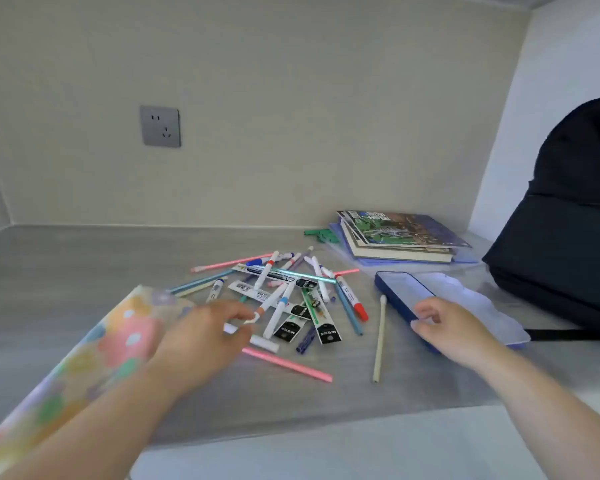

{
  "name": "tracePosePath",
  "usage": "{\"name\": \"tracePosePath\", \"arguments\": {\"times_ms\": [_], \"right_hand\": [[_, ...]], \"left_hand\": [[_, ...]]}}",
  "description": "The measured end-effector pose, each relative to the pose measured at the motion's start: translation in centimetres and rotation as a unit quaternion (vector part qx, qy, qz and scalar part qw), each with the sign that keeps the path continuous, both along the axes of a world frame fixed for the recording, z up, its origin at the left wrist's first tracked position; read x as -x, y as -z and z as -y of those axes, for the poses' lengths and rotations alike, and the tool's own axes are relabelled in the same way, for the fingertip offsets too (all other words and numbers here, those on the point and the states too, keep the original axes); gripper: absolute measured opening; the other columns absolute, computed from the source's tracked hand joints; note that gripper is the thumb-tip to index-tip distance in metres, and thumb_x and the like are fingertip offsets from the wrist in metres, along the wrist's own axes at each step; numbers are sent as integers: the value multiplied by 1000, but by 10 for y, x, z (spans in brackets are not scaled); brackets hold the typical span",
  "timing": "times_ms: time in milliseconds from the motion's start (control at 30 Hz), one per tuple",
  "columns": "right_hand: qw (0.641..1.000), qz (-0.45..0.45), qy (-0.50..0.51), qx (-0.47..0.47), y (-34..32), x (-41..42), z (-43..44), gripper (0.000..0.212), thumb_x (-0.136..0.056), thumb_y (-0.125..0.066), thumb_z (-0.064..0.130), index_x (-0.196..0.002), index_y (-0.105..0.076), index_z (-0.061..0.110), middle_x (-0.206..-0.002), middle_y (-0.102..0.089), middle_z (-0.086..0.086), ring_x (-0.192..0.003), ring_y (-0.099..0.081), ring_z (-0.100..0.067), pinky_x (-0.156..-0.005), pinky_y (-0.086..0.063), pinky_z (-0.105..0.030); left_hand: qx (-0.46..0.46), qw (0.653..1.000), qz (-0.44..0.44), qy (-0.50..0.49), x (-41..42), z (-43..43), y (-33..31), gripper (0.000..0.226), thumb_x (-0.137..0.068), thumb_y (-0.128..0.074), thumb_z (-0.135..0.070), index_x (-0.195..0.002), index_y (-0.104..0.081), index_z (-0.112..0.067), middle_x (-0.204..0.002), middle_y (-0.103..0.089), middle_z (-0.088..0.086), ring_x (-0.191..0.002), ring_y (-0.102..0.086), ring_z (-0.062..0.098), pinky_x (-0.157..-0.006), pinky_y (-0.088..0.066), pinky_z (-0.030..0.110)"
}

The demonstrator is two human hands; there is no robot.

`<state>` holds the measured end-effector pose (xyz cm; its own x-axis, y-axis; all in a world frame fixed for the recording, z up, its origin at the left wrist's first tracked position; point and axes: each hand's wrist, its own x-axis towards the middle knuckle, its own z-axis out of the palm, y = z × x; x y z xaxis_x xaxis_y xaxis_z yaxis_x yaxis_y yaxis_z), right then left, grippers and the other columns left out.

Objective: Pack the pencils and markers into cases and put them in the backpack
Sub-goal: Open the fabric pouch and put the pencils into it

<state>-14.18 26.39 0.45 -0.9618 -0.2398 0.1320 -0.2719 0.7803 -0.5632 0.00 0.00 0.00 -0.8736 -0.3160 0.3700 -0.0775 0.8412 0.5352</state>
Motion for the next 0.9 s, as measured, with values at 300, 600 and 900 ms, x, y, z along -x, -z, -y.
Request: {"name": "tracePosePath", "arguments": {"times_ms": [300, 600, 900], "right_hand": [[990, -83, 0, -111, 24, -15, -12, 31, -89, -47, 13, -118, -57, 19, -121, -62, -2, -111, -54, -21, -85, -44, -27], [982, -163, -72, -68, 39, -5, -27, 17, -82, -59, 6, -94, -70, 12, -93, -71, 0, -96, -58, -22, -71, -41, -26], [975, -180, -120, -55, 46, 1, -38, 16, -69, -70, -5, -71, -69, 11, -67, -70, -1, -69, -60, -25, -60, -35, -7]], "left_hand": [[107, 982, 130, 81, -5, -18, 28, 118, -33, -11, -87, -133, -33, -30, -147, -28, -12, -135, -28, 6, -110, -20, 21], [149, 979, 126, 52, 33, -28, 33, 138, -20, 17, -93, -132, -36, -34, -148, -28, -9, -137, -24, 9, -113, -13, 24], [118, 987, 99, 53, 34, -29, 36, 101, -43, -16, -79, -130, -40, -34, -147, -29, -10, -135, -28, 10, -111, -15, 23]]}}
